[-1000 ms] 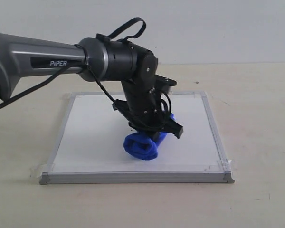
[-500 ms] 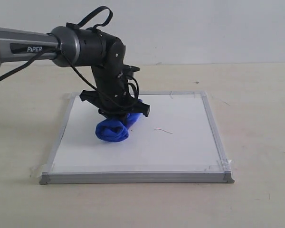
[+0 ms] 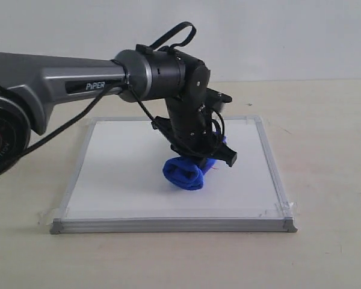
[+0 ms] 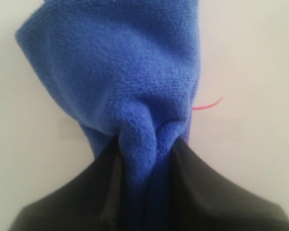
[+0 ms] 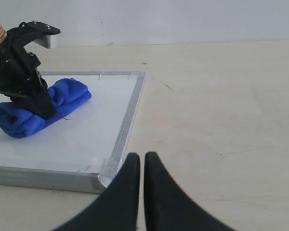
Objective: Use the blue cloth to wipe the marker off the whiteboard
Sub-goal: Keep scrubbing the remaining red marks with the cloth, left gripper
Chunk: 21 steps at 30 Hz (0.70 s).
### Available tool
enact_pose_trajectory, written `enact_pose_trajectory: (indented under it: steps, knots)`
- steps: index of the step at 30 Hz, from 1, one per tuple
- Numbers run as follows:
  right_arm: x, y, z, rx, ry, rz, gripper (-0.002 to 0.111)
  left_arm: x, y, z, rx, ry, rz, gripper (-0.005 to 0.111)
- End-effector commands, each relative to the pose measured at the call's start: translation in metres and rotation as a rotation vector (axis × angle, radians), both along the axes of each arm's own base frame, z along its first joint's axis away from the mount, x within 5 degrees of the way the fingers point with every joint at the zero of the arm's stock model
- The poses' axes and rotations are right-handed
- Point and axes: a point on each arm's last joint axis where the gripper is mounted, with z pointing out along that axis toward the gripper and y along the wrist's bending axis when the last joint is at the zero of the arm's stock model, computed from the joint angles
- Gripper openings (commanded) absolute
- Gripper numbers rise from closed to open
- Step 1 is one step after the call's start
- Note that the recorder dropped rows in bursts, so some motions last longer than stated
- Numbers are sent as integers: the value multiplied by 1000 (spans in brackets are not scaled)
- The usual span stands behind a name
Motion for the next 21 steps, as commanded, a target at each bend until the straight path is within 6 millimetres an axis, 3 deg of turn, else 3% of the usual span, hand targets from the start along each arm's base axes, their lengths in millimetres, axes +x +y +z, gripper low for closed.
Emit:
enact_pose_trajectory:
  steps: [1,9,14,15,18,21]
  knots:
    - [0,0,1,-4,-11,-2,0,-22,-25,-16,-41,127,-40,4]
    - [0,0,1,-4,-11,-2,0,-44,-43,-14,-129,240,-186,4]
    - [0,0,1,-4,-11,-2,0,-45,-42,-16,-34,171,-190,4]
    - [0,0,1,-4,-11,-2,0,-40,-36,-17,21,145,-156,4]
    - [0,0,1,-4,-11,-2,0,-9,10,-17,271,50,26,4]
    - [0,0,1,-4,-11,-2,0,21,60,-15,336,72,222,4]
